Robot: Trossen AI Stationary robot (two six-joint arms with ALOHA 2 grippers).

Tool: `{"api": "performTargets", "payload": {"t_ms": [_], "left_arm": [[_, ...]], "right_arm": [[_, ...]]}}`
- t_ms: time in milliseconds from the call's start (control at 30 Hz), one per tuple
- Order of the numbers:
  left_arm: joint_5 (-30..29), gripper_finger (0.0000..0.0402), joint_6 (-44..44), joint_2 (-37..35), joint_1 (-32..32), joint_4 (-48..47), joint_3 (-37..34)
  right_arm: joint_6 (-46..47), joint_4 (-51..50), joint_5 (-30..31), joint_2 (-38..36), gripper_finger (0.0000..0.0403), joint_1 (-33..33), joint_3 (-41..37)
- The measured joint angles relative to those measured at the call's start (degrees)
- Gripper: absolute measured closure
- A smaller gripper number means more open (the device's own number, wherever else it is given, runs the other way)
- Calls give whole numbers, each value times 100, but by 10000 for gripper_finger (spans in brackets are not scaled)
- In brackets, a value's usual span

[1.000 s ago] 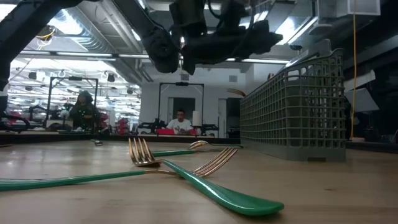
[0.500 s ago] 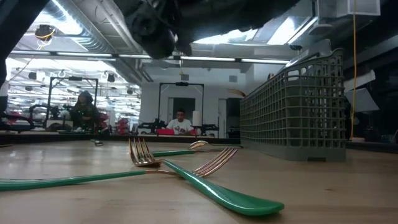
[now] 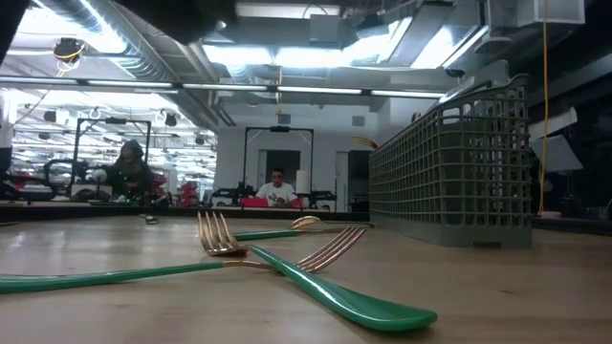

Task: Sort silverware
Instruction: Put the bottom right knife into the bottom section of the basket

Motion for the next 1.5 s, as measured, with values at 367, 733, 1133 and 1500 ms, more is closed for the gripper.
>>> {"api": "performTargets", "payload": {"t_ms": [367, 733, 1133, 1500], "left_arm": [[-1588, 270, -1646, 0, -723, -1732, -2], [-1348, 270, -4019, 2, -882, -3299, -4], [-1069, 292, -4085, 2, -842, -3292, -4], [-1067, 297, -4056, 2, -842, -3393, -4]], "right_arm": [[-72, 682, 802, 13, 274, -473, -9], [-576, 971, 355, -2, 274, -1479, 86], [-1866, 615, 67, 37, 274, -583, 647], [-2019, 411, 563, 594, 274, -467, 645]]}}
